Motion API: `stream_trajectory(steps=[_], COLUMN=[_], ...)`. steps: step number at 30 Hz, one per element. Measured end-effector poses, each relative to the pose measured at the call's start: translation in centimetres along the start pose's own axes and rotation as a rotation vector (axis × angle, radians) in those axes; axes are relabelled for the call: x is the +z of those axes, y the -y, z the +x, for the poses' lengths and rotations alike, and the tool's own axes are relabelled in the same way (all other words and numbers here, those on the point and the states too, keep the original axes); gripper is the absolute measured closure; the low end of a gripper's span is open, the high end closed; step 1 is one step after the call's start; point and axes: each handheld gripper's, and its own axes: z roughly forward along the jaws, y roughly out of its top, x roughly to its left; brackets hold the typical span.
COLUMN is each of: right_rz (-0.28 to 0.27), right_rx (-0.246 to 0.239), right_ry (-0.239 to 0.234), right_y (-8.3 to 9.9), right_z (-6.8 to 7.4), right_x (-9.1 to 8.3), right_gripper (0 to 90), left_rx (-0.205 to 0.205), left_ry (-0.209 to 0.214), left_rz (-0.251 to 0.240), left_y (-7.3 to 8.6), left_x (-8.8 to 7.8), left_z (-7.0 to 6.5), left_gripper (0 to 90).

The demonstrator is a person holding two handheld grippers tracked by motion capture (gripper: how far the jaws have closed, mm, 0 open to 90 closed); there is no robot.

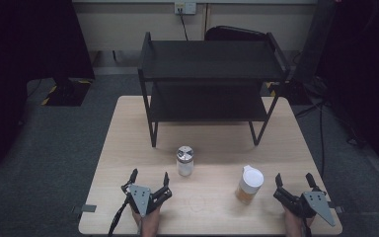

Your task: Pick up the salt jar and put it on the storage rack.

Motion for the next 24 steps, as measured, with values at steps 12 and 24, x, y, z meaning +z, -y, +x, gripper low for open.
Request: stream_trajectory(steps=[12,24], right_rz=[0.0,0.0], right_rx=[0.0,0.0], right_ry=[0.0,0.0], right_y=[-0.01,-0.01], right_z=[0.0,0.0], right_x=[0.01,0.01], right_gripper=[0.6,0.7], left_rx=[0.0,-0.002], left_ry=[0.005,0.051], left_rz=[0.002,0.001], left_y=[-0.04,-0.03], left_x=[0.02,0.07], left_z=[0.1,0.91], left_gripper=[0.6,0.0])
